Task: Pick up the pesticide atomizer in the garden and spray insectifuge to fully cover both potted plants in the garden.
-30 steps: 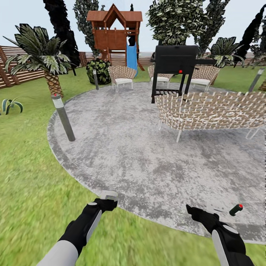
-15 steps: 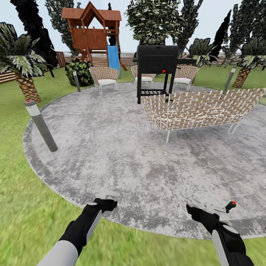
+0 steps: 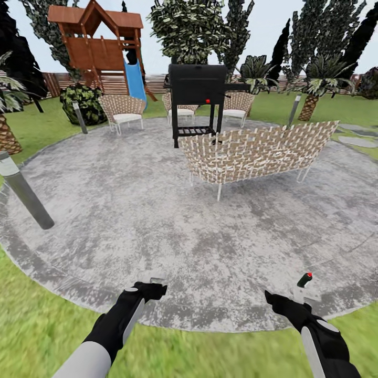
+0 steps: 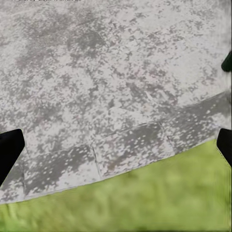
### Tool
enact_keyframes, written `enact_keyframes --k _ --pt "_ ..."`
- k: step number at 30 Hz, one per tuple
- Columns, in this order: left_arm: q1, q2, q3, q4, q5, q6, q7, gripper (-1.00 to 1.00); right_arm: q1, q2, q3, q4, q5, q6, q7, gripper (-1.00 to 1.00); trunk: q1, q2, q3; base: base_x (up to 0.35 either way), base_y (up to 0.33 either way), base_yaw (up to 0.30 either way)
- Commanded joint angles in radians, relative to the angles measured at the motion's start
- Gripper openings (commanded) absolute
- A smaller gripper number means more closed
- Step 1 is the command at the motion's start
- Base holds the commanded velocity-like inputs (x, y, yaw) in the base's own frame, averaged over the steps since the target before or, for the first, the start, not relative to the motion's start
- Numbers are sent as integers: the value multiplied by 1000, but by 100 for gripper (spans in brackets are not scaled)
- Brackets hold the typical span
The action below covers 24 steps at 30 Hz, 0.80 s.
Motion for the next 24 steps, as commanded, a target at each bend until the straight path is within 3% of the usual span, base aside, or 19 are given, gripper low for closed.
enact_keyframes --k 1,24 --pt "0 0 -1 -2 1 6 0 100 -1 1 -2 -1 -7 5 1 100 0 0 -1 0 0 -272" --pt "0 0 -2 -2 1 6 0 100 -1 1 -2 -1 -7 5 1 100 0 0 -1 0 0 -272"
